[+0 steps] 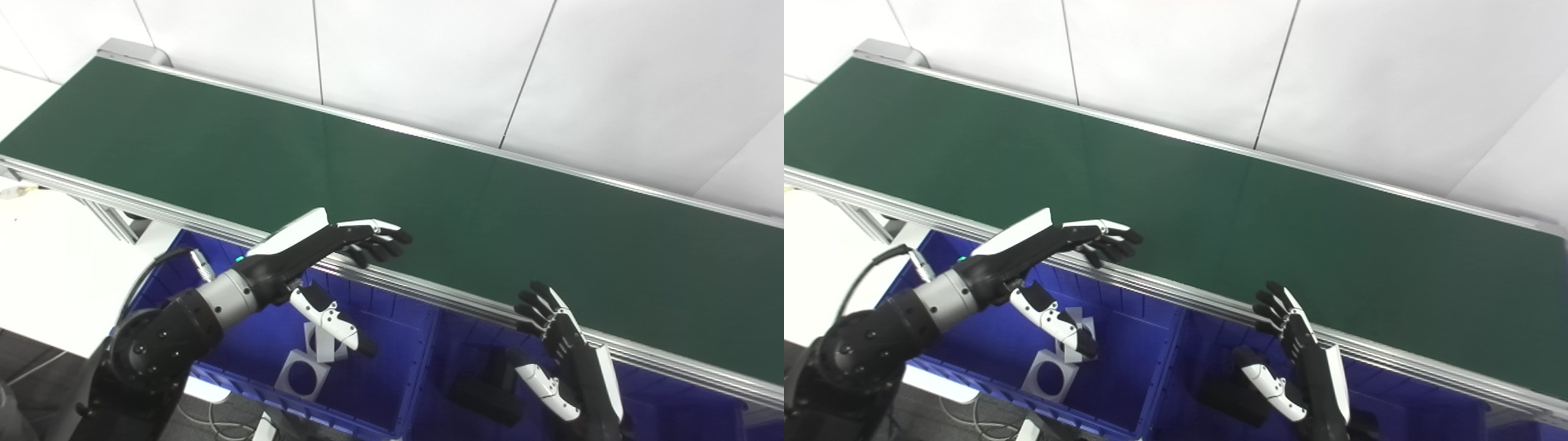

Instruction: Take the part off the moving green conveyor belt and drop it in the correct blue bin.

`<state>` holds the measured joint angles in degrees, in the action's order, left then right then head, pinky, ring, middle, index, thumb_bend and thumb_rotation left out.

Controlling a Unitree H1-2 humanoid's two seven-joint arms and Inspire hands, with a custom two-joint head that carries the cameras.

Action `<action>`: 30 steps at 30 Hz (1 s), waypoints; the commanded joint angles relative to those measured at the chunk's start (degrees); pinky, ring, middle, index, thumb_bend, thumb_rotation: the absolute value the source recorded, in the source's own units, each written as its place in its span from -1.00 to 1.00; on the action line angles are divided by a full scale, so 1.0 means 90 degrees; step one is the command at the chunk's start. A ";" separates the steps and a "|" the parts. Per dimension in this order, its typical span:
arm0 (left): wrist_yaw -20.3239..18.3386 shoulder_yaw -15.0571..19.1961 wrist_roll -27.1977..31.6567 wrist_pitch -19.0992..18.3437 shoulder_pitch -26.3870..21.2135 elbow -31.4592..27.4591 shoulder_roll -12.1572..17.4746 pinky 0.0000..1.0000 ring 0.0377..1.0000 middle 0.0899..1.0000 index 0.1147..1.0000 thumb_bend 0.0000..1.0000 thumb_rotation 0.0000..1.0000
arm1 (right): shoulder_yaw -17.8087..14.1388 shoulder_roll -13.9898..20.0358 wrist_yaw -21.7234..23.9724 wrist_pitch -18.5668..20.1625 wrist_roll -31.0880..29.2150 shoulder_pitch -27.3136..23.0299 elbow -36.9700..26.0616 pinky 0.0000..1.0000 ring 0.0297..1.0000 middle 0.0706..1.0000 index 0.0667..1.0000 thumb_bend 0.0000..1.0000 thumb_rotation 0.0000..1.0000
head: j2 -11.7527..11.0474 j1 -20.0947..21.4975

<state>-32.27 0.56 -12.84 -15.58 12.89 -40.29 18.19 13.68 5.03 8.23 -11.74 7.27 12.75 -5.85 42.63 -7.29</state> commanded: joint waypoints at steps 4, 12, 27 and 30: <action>0.0445 -0.0199 0.0856 0.0906 0.0160 0.0698 -0.0290 0.54 0.66 0.71 0.70 1.00 -0.45 | 0.0051 -0.0135 -0.0066 -0.0442 -0.0005 -0.0034 0.0108 0.47 0.63 0.67 0.78 0.37 0.15 | -0.0227 0.0493; 0.0619 -0.0649 0.1678 0.1840 0.0082 0.2437 -0.0658 0.73 0.78 0.80 0.78 1.00 -0.58 | 0.0159 -0.0280 -0.0164 -0.0709 0.0168 -0.0023 0.0434 0.47 0.65 0.70 0.79 0.45 0.22 | -0.0557 0.1347; 0.0705 -0.0642 0.2412 0.3874 -0.0301 0.5052 -0.0958 0.68 0.73 0.77 0.80 0.92 -0.31 | 0.0376 -0.0841 -0.0666 -0.1176 0.0616 -0.0185 0.1277 0.54 0.67 0.71 0.80 0.43 0.50 | -0.0772 0.3573; 0.0669 -0.0575 0.2551 0.4064 -0.0363 0.5327 -0.0879 0.67 0.72 0.76 0.79 0.89 -0.30 | 0.0388 -0.0934 -0.0765 -0.1264 0.0673 -0.0277 0.1483 0.55 0.68 0.72 0.79 0.43 0.55 | -0.0758 0.3952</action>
<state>-25.93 -4.95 8.55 17.86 10.47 7.68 9.60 16.71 -2.15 2.06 -19.41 12.99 11.05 8.16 35.86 28.28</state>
